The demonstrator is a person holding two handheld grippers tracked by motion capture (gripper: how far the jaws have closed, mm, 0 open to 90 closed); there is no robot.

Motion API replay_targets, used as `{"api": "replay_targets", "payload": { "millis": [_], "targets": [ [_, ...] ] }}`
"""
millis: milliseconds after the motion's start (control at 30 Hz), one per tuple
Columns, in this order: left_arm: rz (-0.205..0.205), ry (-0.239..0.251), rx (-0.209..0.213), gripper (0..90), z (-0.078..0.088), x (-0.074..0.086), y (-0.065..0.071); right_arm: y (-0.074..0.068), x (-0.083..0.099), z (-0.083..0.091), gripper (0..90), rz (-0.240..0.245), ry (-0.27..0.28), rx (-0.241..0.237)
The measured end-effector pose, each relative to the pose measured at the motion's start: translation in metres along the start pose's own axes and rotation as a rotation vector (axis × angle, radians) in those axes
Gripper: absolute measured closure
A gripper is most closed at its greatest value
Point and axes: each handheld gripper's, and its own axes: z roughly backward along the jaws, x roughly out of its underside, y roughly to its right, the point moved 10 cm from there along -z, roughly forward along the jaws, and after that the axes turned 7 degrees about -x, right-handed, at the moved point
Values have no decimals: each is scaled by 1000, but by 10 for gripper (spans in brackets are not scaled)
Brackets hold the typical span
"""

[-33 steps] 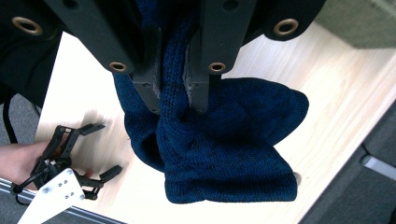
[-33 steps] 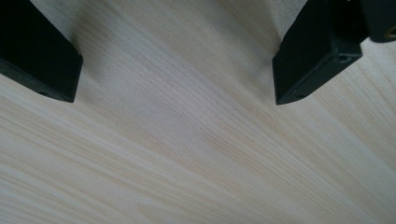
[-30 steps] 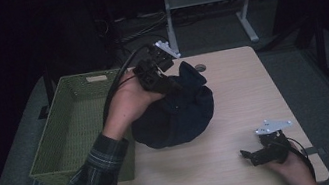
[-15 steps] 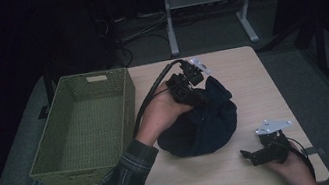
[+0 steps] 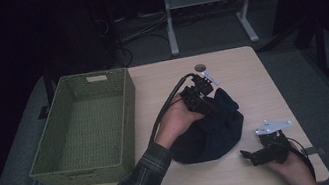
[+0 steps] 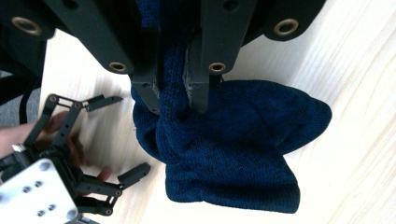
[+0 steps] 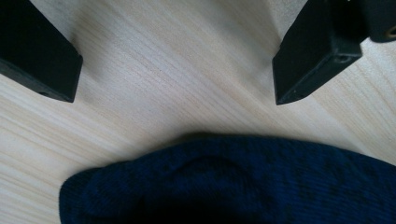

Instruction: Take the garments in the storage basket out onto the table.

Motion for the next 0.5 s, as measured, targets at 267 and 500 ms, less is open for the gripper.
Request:
{"api": "replay_targets", "payload": {
  "millis": [267, 500],
  "targets": [
    [15, -12, -29, 794, -24, 4, -12, 0, 0, 0, 13, 1, -1, 2],
    [47, -34, -34, 779, -44, 15, -25, 0, 0, 0, 13, -2, -1, 1]
  ]
}}
